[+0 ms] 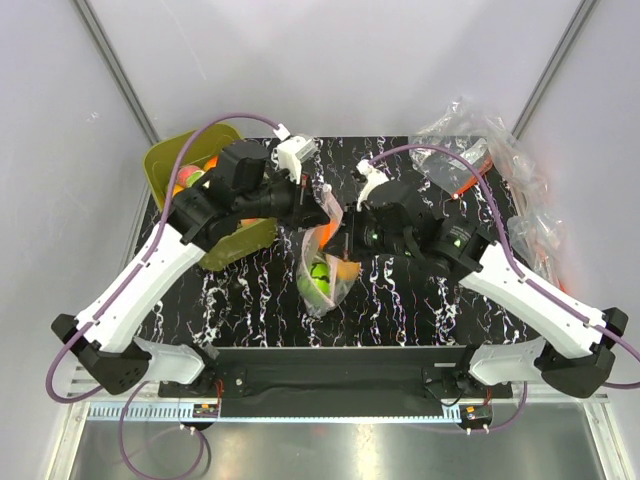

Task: Place the food in the zip-top bag and seal the zipper
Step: Adjust the zipper food storage bag at the center of the board.

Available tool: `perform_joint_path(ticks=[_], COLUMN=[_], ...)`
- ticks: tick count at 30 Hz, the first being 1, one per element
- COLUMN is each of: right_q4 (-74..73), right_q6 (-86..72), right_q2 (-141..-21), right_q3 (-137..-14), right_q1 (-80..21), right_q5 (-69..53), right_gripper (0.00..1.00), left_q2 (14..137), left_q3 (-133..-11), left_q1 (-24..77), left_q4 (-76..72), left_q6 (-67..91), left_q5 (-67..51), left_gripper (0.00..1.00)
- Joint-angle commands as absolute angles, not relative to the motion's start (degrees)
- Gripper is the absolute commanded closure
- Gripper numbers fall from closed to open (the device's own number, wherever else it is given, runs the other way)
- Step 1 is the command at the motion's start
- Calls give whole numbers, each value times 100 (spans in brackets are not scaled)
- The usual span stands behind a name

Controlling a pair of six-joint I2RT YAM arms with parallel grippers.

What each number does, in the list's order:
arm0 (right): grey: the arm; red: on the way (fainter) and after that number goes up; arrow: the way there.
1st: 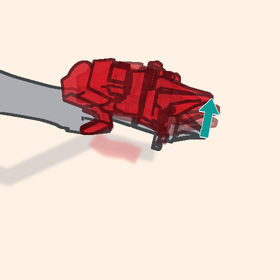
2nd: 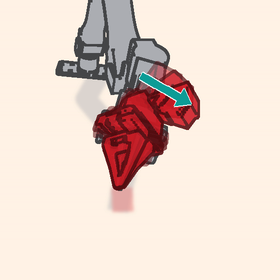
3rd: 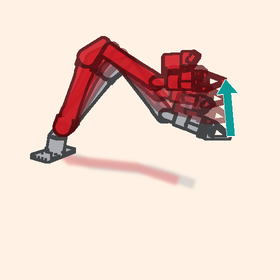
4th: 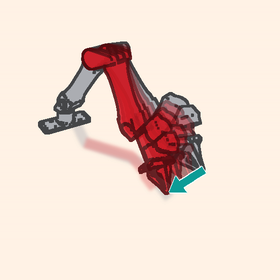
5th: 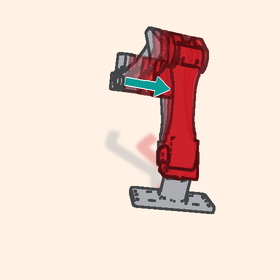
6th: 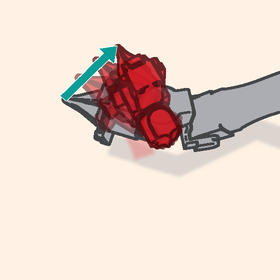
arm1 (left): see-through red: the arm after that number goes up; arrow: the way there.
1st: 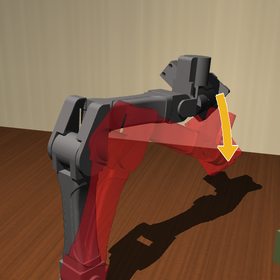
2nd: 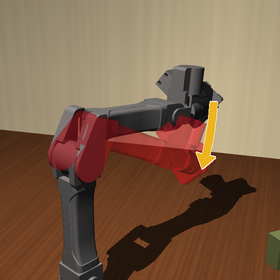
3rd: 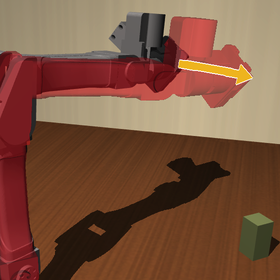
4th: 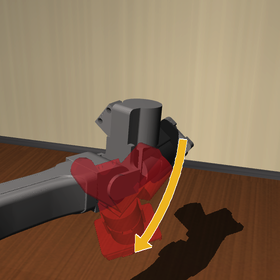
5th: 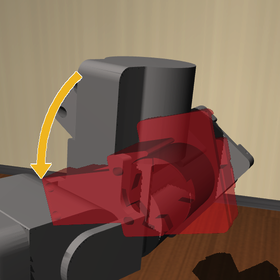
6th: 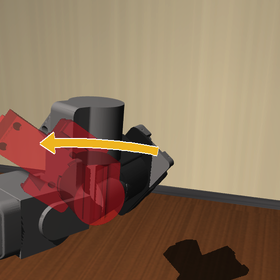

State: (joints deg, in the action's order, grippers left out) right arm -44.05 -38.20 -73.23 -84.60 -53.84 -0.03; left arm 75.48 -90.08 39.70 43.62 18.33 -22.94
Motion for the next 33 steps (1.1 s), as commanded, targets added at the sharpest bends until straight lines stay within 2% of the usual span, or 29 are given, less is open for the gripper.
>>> perform_joint_path(ticks=[1,2,4,5,6,9,10,17,24,33], right_q4=[-3843,-3710,-3429,-3376,-3331,-3296,-3313,-3498,-4129,-4113], right_q6=[-3999,-3999,-3921,-3876,-3798,-3542,-3481,-3191,-2893,-1899], right_q2=[-7278,-7243,-7094,-7049,-7014,-6795,-6603,-5609,-5062,-5185], right_q3=[-8658,-8579,-8385,-8333,-8228,-8025,-7833,-7085,-7066,-6811], right_q1=[-5651,-5695,-5722,-5722,-5722,-5722,-5722,-5722,-5713,-5599], right_q5=[282,142,18,18,-130,-36,104,1071,1529,1520], right_gripper=[100,100,91,74,66,50,48,43,36,44], left_q2=[7488,7480,7453,7444,7410,7234,7138,6908,6697,6636], left_q3=[-9378,-9282,-9176,-9089,-8862,-8351,-7941,-6917,-6987,-7198], left_q1=[3973,3973,3973,3973,3973,3964,3973,3973,3964,3955], left_q4=[4342,4359,4351,4307,4237,3877,3763,3164,3401,3384], left_q6=[1556,1530,1416,1380,1345,1354,1354,1248,819,431], left_q5=[-2891,-2979,-3285,-3409,-3532,-3726,-3805,-4069,-3569,-3173], left_gripper=[92,92,91,90,89,88,87,74,74,77])
